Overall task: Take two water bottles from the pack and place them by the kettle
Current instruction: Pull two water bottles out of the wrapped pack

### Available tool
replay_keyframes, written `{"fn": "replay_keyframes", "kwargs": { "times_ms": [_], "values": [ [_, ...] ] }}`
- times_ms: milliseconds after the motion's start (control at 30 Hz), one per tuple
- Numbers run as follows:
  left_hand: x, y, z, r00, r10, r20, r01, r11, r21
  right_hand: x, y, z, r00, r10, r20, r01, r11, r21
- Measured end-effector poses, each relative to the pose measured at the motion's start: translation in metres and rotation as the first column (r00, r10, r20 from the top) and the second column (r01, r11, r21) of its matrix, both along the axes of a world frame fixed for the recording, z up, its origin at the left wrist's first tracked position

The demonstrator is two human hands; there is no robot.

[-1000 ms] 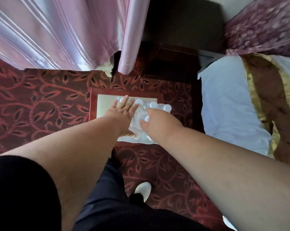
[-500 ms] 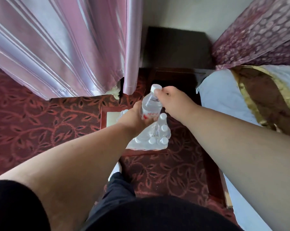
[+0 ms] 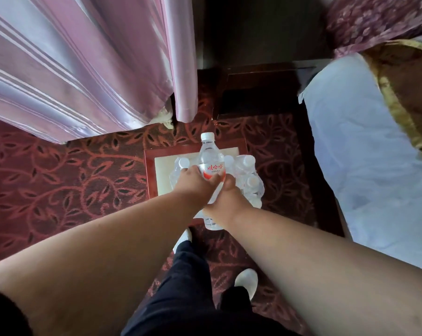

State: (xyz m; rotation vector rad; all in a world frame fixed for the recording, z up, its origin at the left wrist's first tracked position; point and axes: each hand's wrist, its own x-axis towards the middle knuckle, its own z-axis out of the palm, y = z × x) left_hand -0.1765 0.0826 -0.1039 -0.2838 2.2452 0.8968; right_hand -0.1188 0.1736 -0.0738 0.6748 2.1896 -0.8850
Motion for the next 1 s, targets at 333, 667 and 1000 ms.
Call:
{"fn": "replay_keyframes", "kwargs": {
  "times_ms": [333,667,1000],
  "values": [
    [-0.018,0.011,-0.019,0.978,0.132,-0.16,-0.148,0.984,-0.096,-0.007,0.015,-0.013,0.996,0.076,0.049,-0.068,0.985,-0.157],
    [-0.005,0.02,-0.028,0.935,0.265,-0.235,-0.28,0.959,-0.034,-0.042,0.046,-0.045,0.755,0.608,0.245,-0.653,0.667,0.359],
    [-0.006,0.022,-0.038,0.924,0.282,-0.26,-0.296,0.955,-0.016,-0.059,0.03,-0.039,0.385,0.781,0.492,-0.912,0.241,0.332]
  ]
}}
